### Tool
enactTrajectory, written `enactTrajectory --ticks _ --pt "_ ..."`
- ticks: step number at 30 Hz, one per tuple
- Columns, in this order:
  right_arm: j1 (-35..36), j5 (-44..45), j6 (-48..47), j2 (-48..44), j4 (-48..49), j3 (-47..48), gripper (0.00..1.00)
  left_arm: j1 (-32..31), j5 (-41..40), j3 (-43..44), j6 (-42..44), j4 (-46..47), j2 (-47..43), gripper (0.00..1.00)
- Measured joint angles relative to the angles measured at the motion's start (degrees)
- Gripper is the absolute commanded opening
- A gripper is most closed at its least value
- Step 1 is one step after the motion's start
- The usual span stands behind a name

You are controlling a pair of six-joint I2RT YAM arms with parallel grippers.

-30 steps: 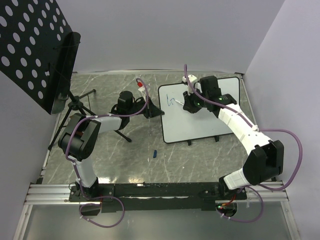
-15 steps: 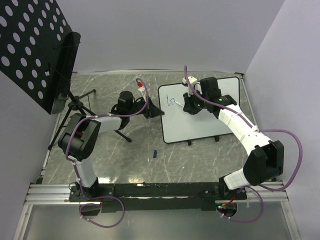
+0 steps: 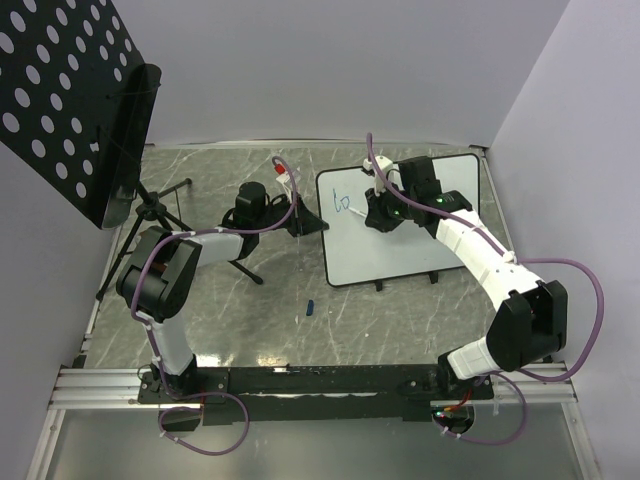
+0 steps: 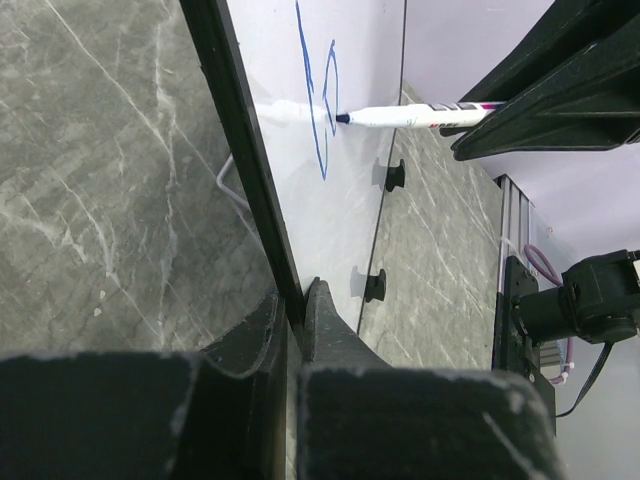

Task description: Write a sentence on the whiteboard

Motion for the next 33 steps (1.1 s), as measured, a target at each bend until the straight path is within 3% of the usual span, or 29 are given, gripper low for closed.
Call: enactTrajectory --ticks 19,33 --pt "0.11 -3.96 0.0 -0.22 -1.25 0.79 0.0 -0.02 0.04 0.0 0.04 0.28 -0.02 0.01" --pt "-1.73 -7.28 -1.42 -5.53 -1.44 0.61 0.0 -0.07 0.02 -0.55 0.22 1.33 -0.04 0.01"
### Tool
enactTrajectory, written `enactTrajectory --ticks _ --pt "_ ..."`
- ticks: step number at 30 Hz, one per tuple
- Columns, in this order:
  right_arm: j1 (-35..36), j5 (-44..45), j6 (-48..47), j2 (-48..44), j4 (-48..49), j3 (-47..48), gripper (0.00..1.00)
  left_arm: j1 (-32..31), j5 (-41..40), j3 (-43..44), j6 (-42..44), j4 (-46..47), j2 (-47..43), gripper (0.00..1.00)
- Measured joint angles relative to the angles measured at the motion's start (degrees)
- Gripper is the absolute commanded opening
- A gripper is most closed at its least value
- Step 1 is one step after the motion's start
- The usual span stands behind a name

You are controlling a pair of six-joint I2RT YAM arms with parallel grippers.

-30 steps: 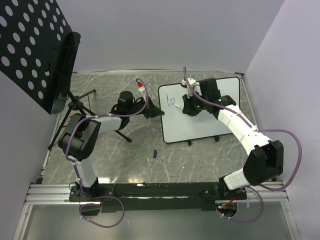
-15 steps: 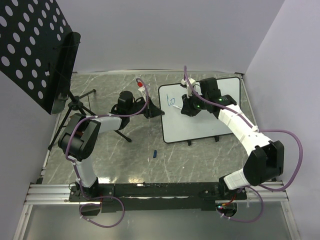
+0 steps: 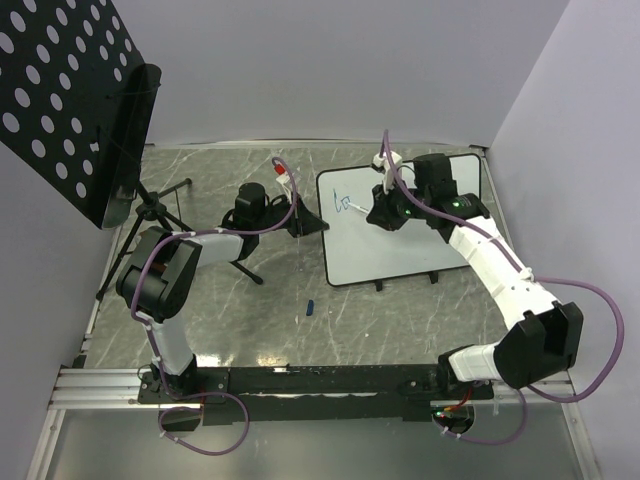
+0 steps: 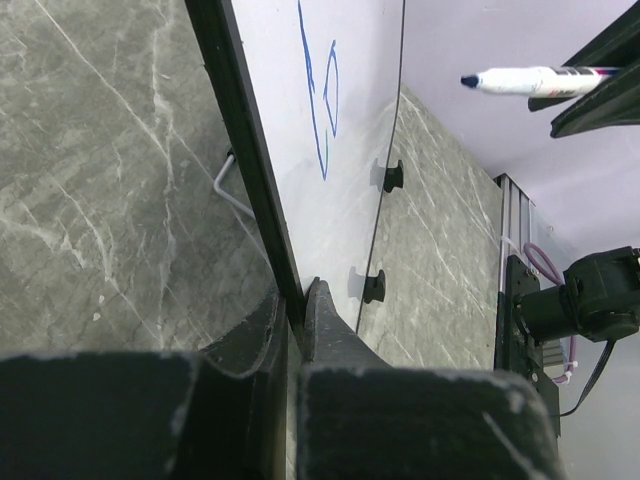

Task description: Write a sentence on the whiteboard

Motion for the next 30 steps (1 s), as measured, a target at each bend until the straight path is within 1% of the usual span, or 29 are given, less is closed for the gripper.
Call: enactTrajectory --ticks 11,30 --pt "-2.23 -0.5 -1.38 -2.32 0.83 -2.45 0.0 -0.11 -0.02 -0.11 0.26 0.11 -0.17 0.01" --pt "-2.84 -0.5 -1.79 -3.13 3.06 -4.5 0.0 -0.26 -0.11 -0.33 0.81 0.2 -0.42 0.01"
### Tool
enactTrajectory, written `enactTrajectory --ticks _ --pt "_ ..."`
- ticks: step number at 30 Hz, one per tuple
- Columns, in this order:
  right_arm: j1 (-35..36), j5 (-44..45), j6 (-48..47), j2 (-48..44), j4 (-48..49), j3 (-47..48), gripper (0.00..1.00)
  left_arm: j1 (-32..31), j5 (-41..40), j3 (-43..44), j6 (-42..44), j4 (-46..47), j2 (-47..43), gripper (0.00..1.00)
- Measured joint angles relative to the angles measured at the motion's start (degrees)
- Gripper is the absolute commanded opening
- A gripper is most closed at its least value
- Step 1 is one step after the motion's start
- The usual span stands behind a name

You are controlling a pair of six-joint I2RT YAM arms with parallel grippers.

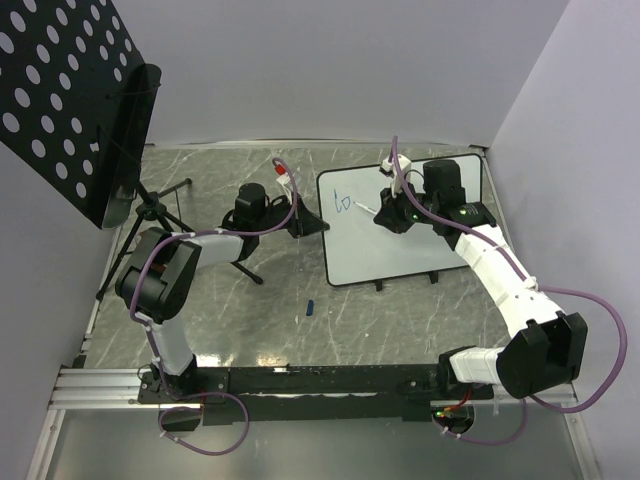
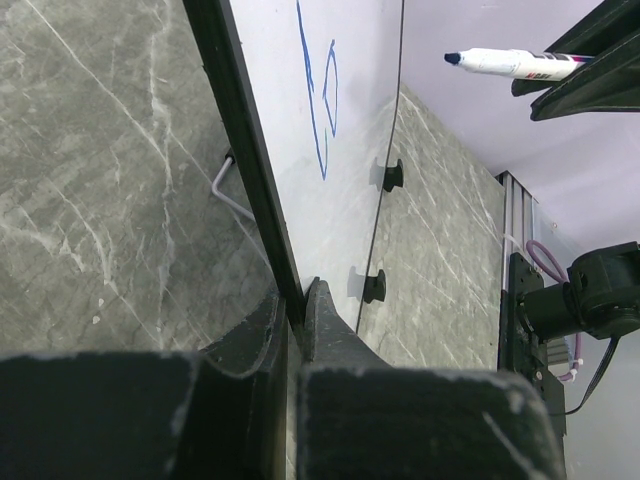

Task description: Write a sentence on the whiteboard

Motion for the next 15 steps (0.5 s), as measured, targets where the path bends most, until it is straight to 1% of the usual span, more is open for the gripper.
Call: enactTrajectory --ticks 15 --pt "-0.02 -0.02 0.0 -0.07 0.42 0.0 0.0 -0.11 -0.11 -0.09 0.02 0.0 -0.24 0.01"
